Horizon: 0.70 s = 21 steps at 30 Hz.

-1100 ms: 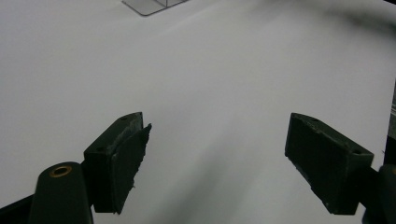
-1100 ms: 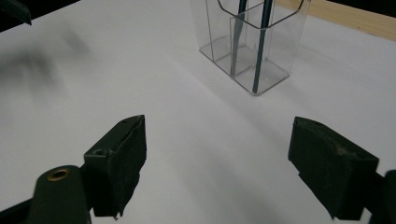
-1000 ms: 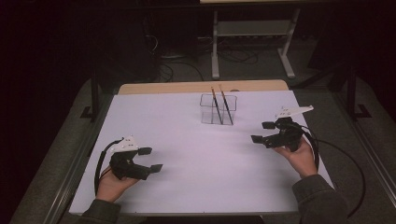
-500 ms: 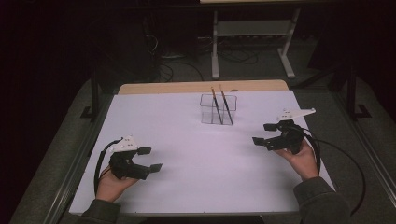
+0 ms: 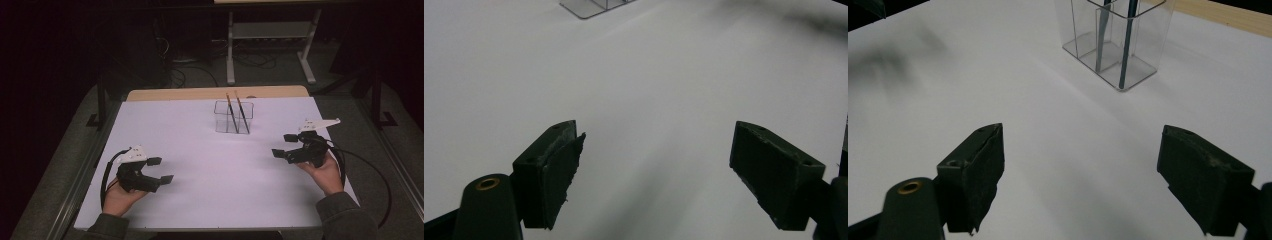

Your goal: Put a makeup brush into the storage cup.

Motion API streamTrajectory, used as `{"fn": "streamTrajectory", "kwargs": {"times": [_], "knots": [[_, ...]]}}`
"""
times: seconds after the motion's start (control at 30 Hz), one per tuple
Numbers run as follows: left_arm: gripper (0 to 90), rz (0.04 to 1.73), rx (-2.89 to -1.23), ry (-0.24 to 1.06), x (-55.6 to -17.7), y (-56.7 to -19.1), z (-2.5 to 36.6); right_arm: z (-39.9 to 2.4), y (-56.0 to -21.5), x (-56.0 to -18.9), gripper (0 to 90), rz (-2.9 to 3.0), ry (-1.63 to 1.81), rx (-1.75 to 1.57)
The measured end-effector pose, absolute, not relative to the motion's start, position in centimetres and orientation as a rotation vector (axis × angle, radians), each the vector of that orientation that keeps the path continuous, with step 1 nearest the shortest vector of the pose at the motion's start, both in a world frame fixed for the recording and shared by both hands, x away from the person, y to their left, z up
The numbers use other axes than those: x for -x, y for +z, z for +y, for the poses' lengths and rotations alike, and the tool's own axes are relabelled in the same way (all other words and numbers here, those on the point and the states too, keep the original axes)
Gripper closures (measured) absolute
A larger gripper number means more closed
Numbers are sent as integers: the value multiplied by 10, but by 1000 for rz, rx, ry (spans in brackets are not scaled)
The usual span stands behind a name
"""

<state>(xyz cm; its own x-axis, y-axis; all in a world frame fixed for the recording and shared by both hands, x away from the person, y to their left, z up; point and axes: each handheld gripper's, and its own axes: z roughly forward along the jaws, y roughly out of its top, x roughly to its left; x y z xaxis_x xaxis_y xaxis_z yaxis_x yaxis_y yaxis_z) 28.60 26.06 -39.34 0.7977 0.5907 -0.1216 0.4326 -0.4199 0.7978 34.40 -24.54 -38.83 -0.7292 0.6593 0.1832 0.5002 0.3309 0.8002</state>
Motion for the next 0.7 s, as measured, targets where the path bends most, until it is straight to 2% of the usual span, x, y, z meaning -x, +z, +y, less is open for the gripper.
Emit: {"fn": "streamTrajectory", "kwargs": {"times": [0.7], "knots": [[190, 763, -2083, 226, -286, -395, 260, -250, -397, -327, 173, 2412, 1377, -1062]]}}
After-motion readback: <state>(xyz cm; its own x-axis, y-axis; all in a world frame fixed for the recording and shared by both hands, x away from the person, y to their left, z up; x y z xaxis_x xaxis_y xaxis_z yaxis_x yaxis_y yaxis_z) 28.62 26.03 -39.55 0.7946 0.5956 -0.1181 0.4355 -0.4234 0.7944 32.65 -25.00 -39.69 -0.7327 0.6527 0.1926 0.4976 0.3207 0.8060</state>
